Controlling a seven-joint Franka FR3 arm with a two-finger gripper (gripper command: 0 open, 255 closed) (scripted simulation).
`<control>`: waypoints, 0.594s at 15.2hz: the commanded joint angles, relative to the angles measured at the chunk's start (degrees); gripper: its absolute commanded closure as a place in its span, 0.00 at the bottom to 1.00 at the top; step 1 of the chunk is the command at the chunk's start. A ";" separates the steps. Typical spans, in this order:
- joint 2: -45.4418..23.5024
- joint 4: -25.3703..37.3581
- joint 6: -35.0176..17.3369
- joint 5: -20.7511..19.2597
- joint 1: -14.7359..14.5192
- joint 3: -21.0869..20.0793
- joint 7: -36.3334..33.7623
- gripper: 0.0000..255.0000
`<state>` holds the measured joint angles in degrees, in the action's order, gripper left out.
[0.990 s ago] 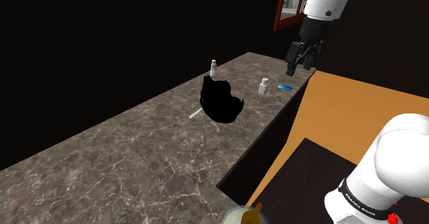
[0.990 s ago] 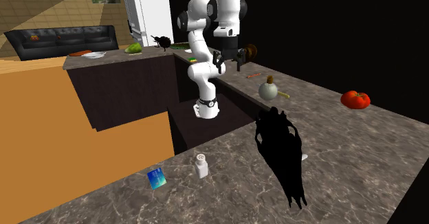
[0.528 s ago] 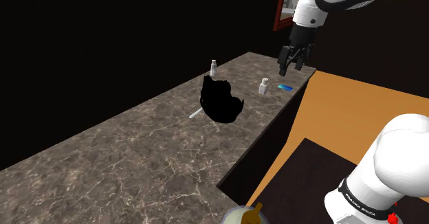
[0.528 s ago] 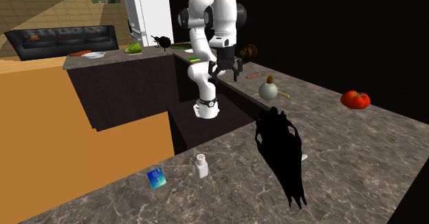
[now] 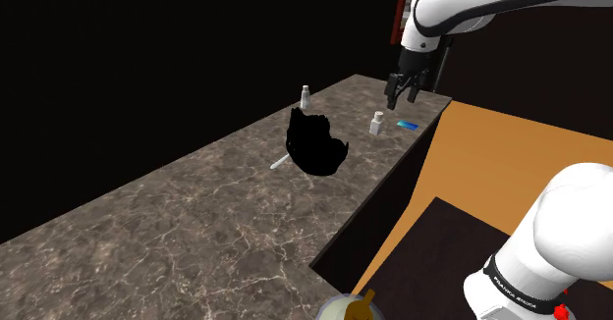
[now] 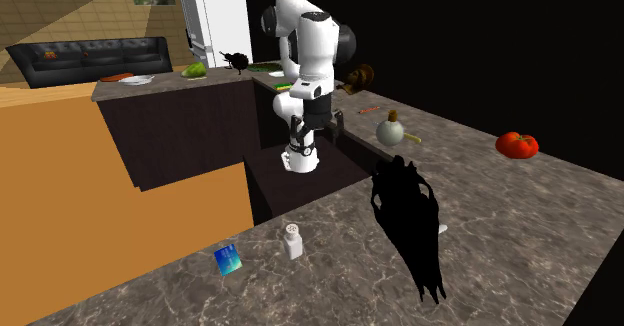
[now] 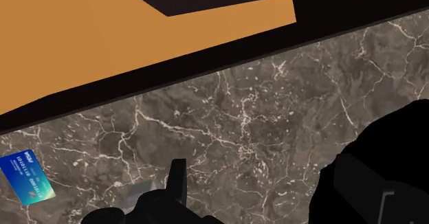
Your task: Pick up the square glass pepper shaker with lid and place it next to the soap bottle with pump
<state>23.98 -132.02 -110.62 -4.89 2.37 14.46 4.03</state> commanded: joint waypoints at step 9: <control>-22.12 13.57 -6.76 5.08 1.05 6.84 11.15 0.00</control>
<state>4.74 -120.33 -116.66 -0.79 3.13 20.56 13.58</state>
